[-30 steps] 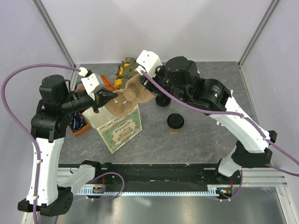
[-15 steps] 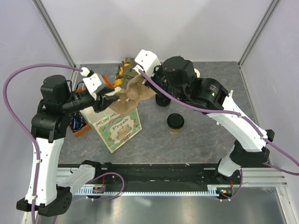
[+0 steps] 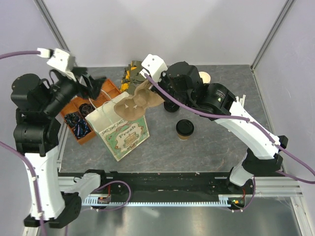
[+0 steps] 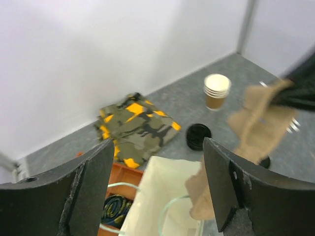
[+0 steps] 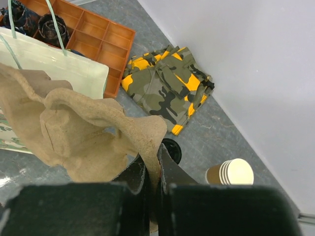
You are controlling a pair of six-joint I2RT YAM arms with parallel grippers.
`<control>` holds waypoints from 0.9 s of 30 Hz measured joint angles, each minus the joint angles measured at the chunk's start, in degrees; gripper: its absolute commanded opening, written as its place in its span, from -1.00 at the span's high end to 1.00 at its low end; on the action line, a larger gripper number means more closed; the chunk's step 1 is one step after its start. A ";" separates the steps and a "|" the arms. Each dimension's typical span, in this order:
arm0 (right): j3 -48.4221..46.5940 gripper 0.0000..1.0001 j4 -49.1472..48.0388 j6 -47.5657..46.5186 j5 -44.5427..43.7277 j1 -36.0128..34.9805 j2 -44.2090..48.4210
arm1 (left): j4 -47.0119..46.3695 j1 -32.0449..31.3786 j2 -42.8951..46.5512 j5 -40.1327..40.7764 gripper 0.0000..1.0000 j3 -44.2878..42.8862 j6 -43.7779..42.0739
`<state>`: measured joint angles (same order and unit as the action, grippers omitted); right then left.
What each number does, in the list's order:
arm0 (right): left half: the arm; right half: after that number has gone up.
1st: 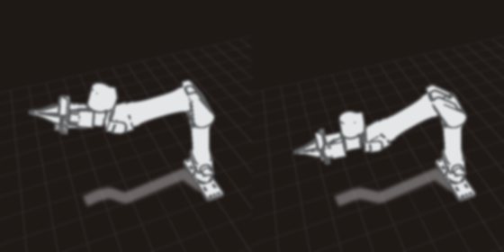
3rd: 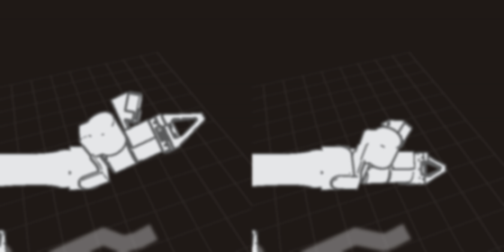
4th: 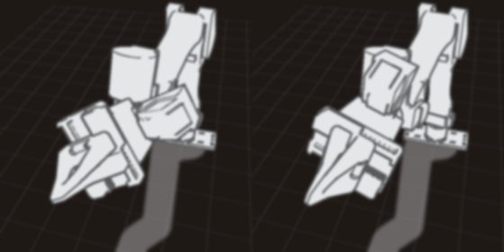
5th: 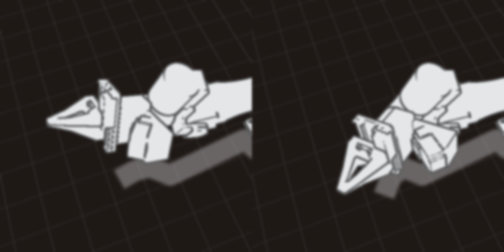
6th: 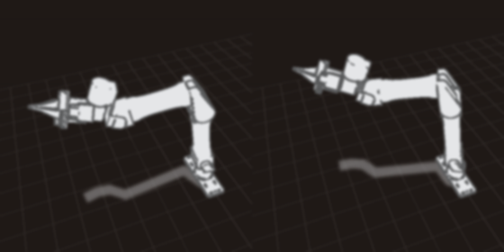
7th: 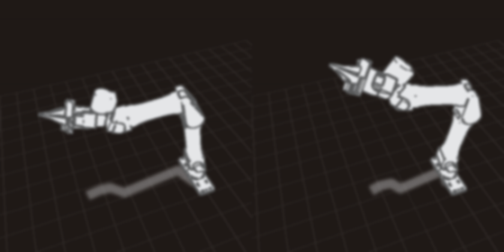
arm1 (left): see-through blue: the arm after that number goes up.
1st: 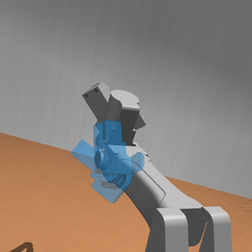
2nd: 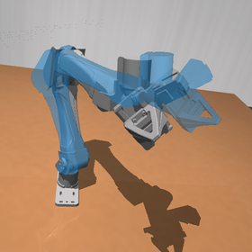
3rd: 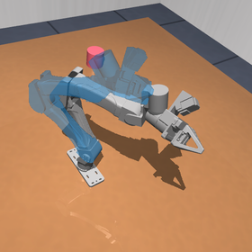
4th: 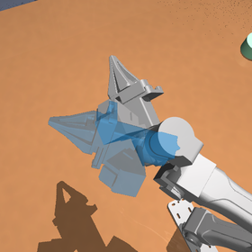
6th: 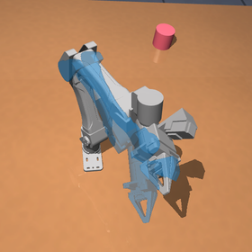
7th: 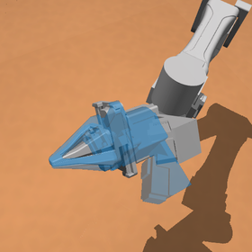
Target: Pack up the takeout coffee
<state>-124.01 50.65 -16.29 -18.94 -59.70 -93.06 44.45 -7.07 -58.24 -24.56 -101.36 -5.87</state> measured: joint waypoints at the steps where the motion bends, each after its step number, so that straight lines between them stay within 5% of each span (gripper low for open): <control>1: 0.35 1.00 -0.07 0.52 0.00 0.11 0.09 | 0.04 2.99 -0.63 -0.39 -0.61 -0.96 1.16; 7: 1.77 1.00 0.07 4.92 1.62 1.84 1.16 | 2.47 33.79 -8.02 -15.28 -0.82 -2.73 9.49; 11: 1.33 1.00 0.17 6.95 4.13 3.74 2.29 | 6.14 43.82 -15.50 -27.56 -0.85 -0.87 8.90; 27: -5.73 1.00 -0.50 10.43 6.25 7.76 2.38 | 29.35 45.35 -15.10 -38.60 -0.66 14.62 -29.29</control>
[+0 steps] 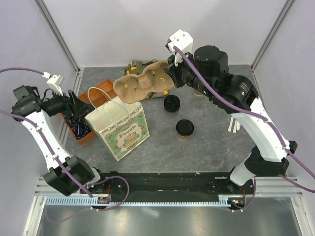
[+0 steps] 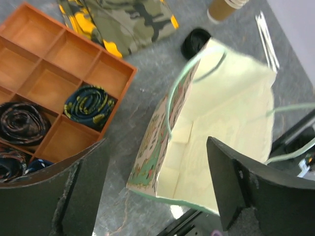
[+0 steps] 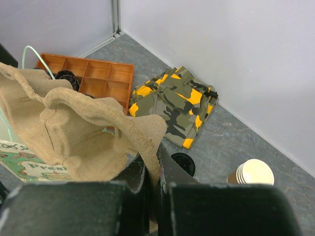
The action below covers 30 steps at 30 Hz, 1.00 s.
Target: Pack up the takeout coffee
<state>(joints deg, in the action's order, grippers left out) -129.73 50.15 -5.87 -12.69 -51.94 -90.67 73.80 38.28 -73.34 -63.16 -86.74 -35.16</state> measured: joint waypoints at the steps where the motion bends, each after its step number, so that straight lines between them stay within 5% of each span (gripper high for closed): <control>1: -0.04 1.00 0.00 0.37 0.02 0.22 -0.20 | 0.74 -0.09 -0.28 0.00 -0.64 1.25 -2.58; 12: -0.04 1.00 0.04 3.28 1.44 2.69 -2.29 | 1.25 -5.97 -0.13 0.24 -0.44 7.72 -10.91; 17: 1.14 1.00 -0.87 4.26 2.60 4.44 -2.25 | -2.75 -11.69 3.04 1.36 0.06 11.50 -10.01; 21: 3.91 1.00 -1.42 4.61 4.76 5.66 -2.16 | -4.85 -13.49 5.49 1.18 0.73 11.87 -8.76; 24: 7.74 1.00 -2.08 4.15 8.66 6.29 -1.09 | -5.70 -13.86 7.43 0.66 0.95 11.87 -8.02; 30: 17.99 1.00 -3.56 2.03 14.67 6.32 4.24 | -8.00 -16.61 13.27 -0.50 0.96 11.93 -4.83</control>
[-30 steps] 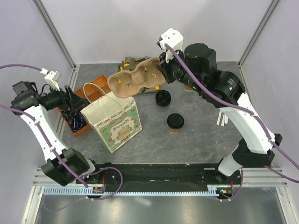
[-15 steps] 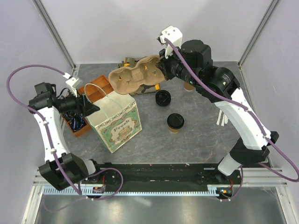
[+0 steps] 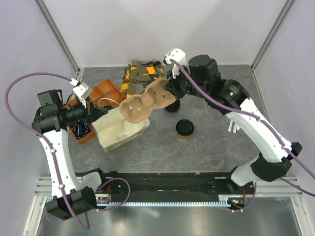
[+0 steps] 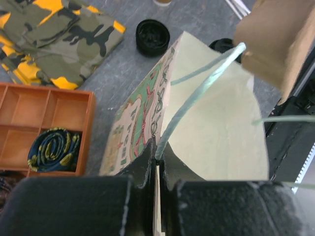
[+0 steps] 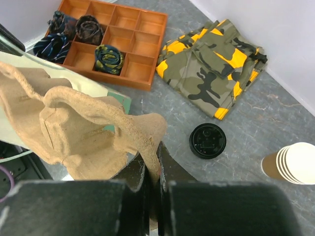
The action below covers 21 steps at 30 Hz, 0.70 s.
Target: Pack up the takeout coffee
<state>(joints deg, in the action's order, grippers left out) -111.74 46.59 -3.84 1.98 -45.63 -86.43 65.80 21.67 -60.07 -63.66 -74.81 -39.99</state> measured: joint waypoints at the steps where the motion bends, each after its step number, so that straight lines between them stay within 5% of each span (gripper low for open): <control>1: 1.18 1.00 -0.28 -0.13 0.42 0.00 0.76 | -0.57 -0.61 1.18 -0.07 0.96 0.28 0.72; 9: 5.27 1.00 -3.54 2.12 -2.95 -2.80 1.97 | -9.90 -3.65 10.64 2.34 0.96 8.37 15.41; 16: 17.92 1.00 -9.81 5.53 -8.02 -8.79 6.36 | -20.15 -3.69 20.22 10.32 0.96 16.22 34.25; 21: 22.97 1.00 -13.11 5.55 -10.45 -10.34 7.82 | -23.08 -3.72 24.70 11.52 0.96 18.29 39.36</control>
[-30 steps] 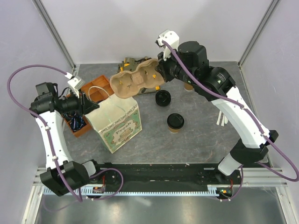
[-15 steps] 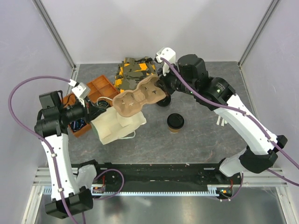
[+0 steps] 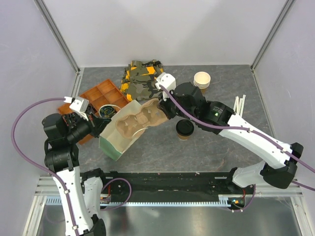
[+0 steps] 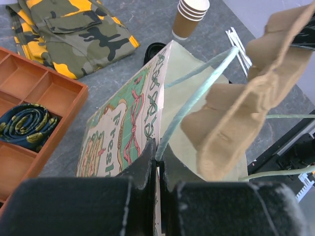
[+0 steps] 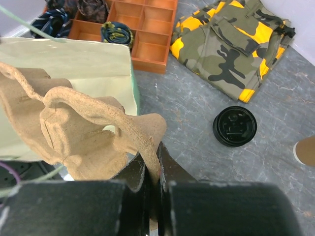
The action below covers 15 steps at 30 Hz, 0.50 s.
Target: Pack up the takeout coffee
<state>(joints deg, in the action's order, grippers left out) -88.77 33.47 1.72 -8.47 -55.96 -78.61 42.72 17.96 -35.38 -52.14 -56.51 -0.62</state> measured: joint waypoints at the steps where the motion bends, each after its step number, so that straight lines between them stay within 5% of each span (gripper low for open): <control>1: 0.63 1.00 -0.50 -0.09 -0.48 -0.22 0.00 | -0.17 -0.04 0.59 -0.09 0.96 0.24 0.24; 15: -2.80 1.00 -1.53 -1.14 -8.63 -2.99 -4.94 | -1.36 -0.04 4.85 -2.47 0.96 1.60 -2.29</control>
<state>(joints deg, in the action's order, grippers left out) -91.57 31.94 0.58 -17.10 -58.96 -83.55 41.36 17.91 -30.52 -54.61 -54.92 -2.92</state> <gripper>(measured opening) 0.044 0.042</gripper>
